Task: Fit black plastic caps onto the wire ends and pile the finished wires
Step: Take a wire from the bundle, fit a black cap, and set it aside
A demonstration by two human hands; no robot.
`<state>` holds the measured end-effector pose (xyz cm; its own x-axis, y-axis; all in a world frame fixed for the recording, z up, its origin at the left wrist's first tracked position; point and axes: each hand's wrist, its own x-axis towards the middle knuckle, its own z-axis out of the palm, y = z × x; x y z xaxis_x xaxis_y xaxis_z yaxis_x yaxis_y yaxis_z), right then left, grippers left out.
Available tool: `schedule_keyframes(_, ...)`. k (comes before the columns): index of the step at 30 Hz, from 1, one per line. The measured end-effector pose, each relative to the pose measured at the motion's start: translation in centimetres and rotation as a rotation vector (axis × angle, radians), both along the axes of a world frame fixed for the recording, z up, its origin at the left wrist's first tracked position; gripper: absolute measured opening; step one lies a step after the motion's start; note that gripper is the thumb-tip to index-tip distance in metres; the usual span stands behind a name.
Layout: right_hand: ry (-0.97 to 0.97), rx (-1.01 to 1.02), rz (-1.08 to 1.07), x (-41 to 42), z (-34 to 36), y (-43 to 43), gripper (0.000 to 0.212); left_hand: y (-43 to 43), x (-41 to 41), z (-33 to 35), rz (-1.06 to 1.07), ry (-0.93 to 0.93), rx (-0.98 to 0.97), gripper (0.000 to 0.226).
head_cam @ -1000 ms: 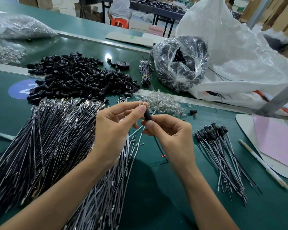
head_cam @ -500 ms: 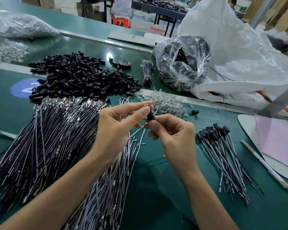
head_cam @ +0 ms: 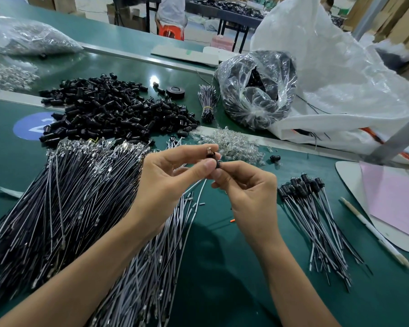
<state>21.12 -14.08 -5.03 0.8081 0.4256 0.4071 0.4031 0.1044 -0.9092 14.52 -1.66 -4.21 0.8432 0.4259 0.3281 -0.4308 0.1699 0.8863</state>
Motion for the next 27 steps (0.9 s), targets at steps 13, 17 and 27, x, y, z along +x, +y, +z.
schedule_keyframes(13,-0.058,-0.042,-0.032,-0.43,0.15,0.1,0.013,-0.4,0.17,0.14,-0.006,-0.058,-0.068,0.033)
schedule_keyframes(17,-0.113,-0.113,-0.045,-0.43,-0.04,0.12,0.012,-0.18,0.11,0.4,0.015,-0.064,-0.06,0.035)
schedule_keyframes(27,-0.11,-0.054,-0.071,-0.56,-0.19,0.27,0.006,-0.11,0.02,0.54,0.004,-0.089,-0.033,0.03)
